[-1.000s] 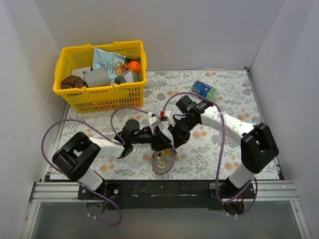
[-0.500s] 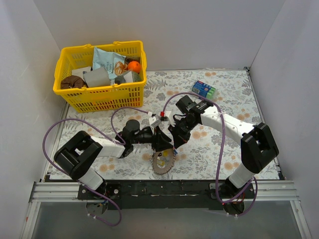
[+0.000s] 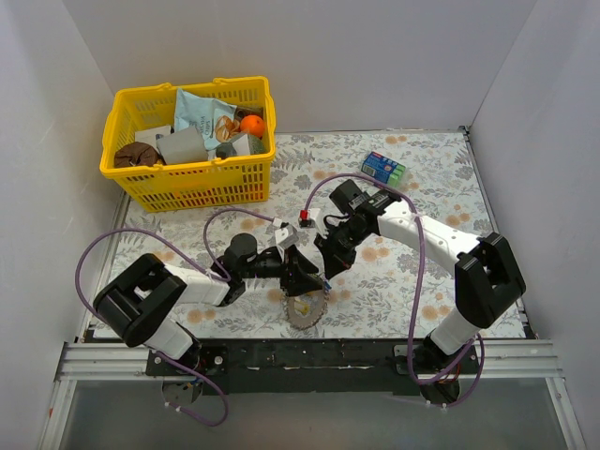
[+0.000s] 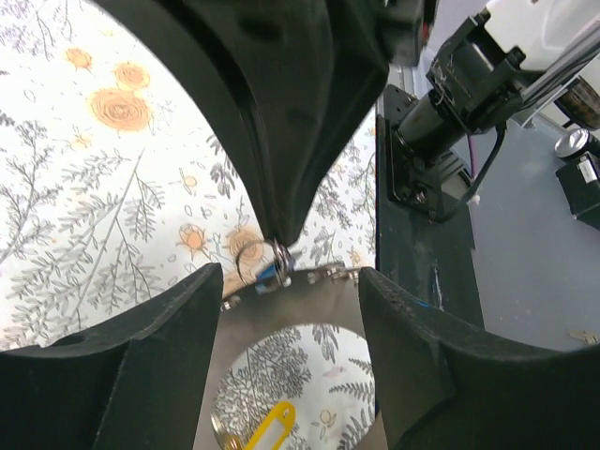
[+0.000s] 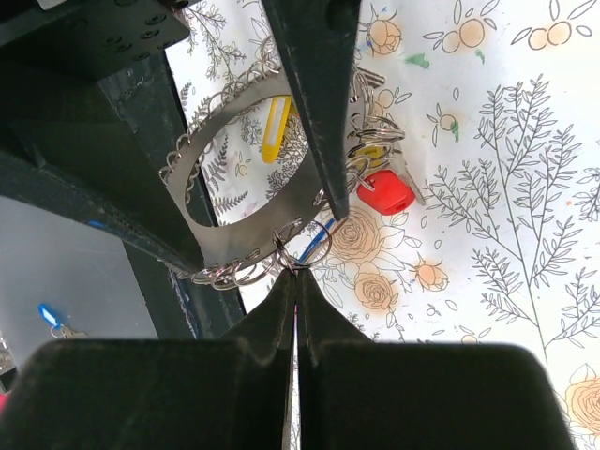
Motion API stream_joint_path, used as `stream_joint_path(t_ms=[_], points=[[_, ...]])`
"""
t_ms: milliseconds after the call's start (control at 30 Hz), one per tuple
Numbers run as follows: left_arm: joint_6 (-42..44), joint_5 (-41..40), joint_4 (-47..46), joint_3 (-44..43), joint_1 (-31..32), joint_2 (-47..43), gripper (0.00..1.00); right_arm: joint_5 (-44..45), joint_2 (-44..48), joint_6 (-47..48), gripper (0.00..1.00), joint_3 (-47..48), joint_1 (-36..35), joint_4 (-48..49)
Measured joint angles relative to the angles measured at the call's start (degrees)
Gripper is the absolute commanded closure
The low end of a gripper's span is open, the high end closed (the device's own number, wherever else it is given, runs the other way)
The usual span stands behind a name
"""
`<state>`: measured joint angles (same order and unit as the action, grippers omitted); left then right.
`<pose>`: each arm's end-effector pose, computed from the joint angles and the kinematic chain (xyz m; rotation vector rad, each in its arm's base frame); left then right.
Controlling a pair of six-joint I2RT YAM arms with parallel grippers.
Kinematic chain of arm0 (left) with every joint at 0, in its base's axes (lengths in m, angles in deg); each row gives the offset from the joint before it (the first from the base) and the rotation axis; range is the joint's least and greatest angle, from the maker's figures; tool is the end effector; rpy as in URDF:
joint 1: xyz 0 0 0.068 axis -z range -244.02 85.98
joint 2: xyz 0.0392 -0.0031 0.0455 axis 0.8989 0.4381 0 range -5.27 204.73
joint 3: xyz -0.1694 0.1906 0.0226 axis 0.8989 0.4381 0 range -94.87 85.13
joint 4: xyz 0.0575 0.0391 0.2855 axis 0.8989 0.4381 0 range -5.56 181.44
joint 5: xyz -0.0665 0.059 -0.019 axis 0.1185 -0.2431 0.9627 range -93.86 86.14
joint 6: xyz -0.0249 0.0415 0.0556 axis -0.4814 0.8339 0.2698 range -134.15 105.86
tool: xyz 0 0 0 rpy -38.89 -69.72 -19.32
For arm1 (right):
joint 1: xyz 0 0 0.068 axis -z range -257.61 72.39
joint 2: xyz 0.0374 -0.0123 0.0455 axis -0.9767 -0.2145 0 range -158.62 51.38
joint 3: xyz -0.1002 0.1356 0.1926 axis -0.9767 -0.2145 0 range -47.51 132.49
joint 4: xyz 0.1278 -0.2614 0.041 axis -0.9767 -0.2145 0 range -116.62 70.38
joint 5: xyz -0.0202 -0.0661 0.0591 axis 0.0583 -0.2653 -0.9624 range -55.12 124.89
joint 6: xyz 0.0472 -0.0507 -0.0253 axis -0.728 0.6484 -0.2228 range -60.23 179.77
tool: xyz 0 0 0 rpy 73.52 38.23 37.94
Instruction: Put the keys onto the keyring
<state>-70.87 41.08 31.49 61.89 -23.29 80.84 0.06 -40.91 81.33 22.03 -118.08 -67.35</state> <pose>0.1988 -0.2286 0.1181 0.4117 2.0852 -1.8156 0.2452 0.2553 0.1897 -1.5508 2.2901 0.9326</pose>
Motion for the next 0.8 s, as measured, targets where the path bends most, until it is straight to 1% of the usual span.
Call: stream_joint_path(t_ms=[33, 133, 267, 467, 667, 800], points=[[0.0, 0.0, -0.3, 0.7, 0.1, -0.3, 0.37, -0.1, 0.2, 0.0, 0.99, 0.0, 0.0, 0.3], [-0.9, -0.6, -2.9, 2.4, 0.3, -0.4, 0.34, -0.2, 0.7, -0.1, 0.99, 0.0, 0.0, 0.8], [-2.9, -1.4, -7.1, 4.3, 0.3, -0.4, 0.35, -0.4, 0.9, -0.2, 0.99, 0.0, 0.0, 1.4], [-5.1, -2.5, -12.2, 4.8, 0.4, -0.3, 0.38, -0.5, 0.9, -0.1, 0.99, 0.0, 0.0, 1.4], [-5.4, -4.0, -13.6, 4.8, 0.4, -0.1, 0.43, -0.5, 0.9, -0.1, 0.99, 0.0, 0.0, 1.4], [-5.1, -4.1, -13.5, 4.8, 0.4, 0.8, 0.52, -0.5, 0.9, -0.1, 0.99, 0.0, 0.0, 1.4]])
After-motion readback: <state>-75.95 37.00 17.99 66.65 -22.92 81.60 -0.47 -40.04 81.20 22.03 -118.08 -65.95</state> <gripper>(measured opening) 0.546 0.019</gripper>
